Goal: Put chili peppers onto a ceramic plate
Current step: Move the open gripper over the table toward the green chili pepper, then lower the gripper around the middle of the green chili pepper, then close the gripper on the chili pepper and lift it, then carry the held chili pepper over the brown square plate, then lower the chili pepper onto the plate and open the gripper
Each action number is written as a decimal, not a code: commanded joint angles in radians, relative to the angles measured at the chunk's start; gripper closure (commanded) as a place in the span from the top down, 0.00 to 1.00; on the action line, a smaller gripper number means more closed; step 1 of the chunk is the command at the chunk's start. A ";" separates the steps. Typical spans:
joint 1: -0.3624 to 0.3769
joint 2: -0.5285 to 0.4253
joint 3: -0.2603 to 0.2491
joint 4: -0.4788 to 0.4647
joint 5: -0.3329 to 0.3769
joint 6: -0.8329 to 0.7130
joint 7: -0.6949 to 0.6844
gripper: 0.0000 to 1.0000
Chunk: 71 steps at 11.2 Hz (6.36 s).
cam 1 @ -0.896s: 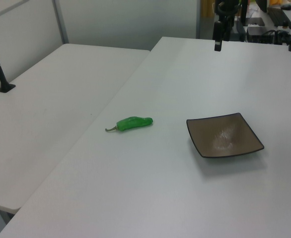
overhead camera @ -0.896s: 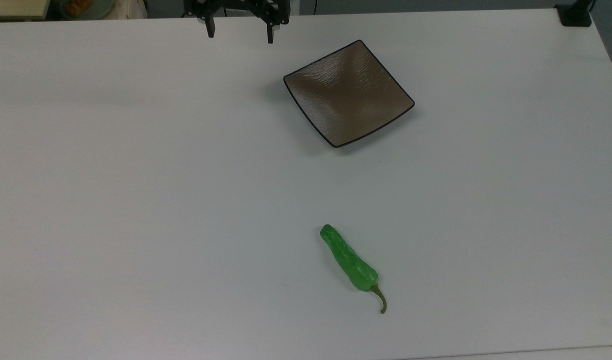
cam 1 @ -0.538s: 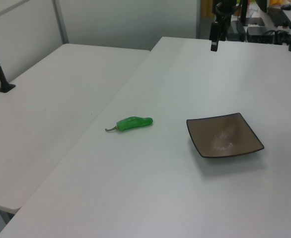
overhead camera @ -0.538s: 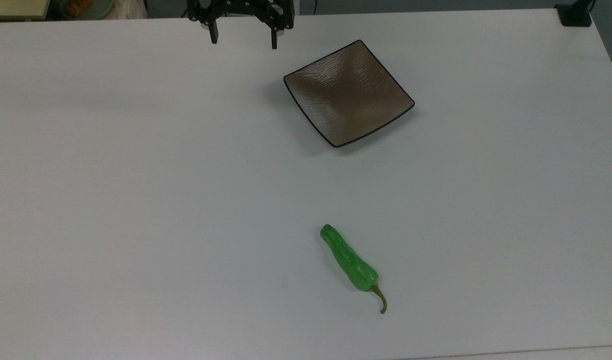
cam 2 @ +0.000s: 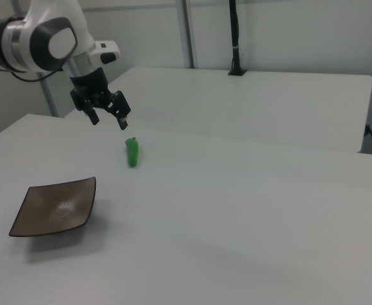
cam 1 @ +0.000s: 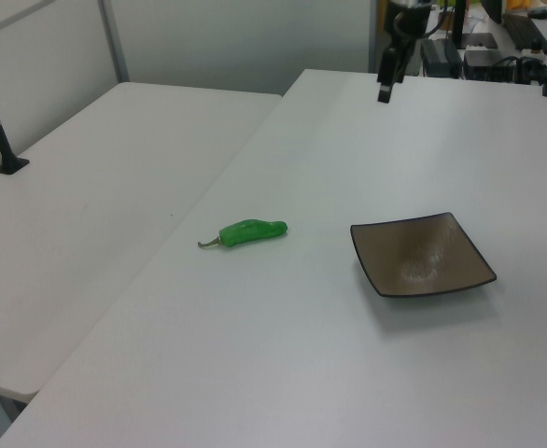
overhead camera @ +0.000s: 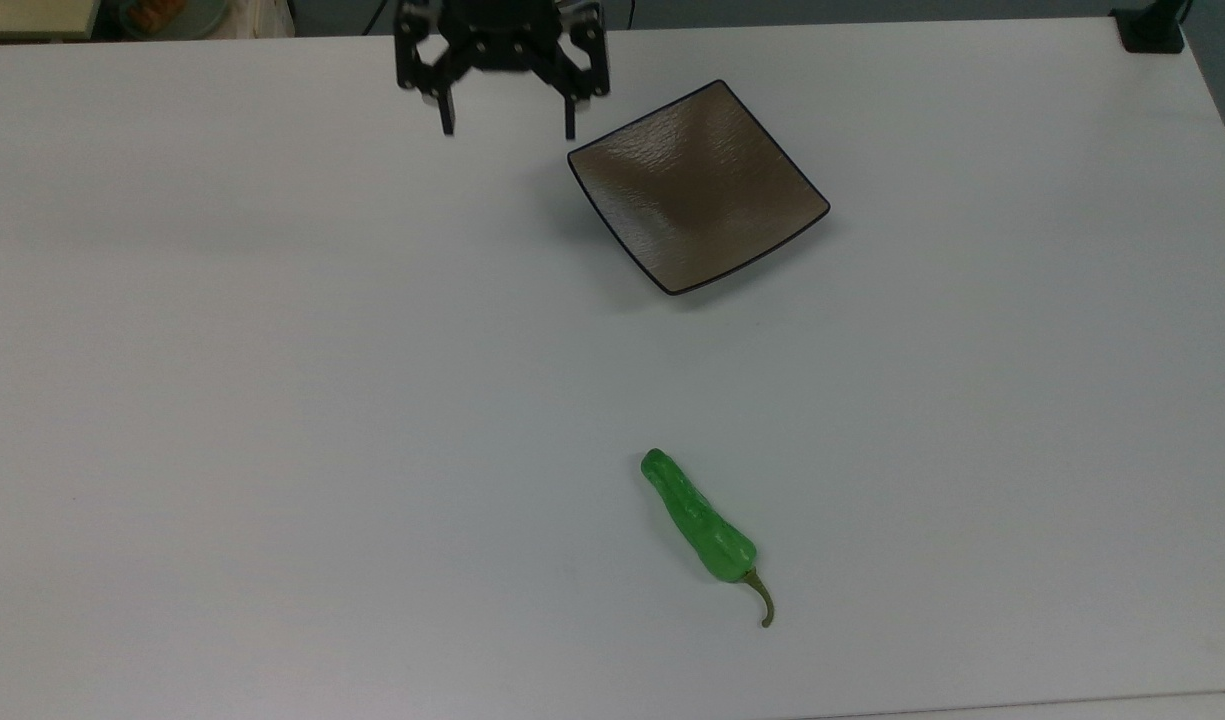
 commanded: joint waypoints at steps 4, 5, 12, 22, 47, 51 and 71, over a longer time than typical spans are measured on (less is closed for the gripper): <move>0.104 0.195 0.006 0.083 0.002 0.279 0.004 1.00; 0.113 0.231 0.006 0.085 -0.004 0.344 0.021 1.00; 0.141 0.511 0.007 0.281 -0.104 0.538 0.063 1.00; 0.143 0.743 0.012 0.347 -0.194 0.858 0.064 1.00; 0.118 0.320 0.084 -0.028 -0.156 0.562 0.133 0.25; 0.118 0.150 0.086 -0.241 -0.153 0.559 0.135 0.25; 0.126 -0.005 0.098 -0.305 -0.027 0.302 -0.055 1.00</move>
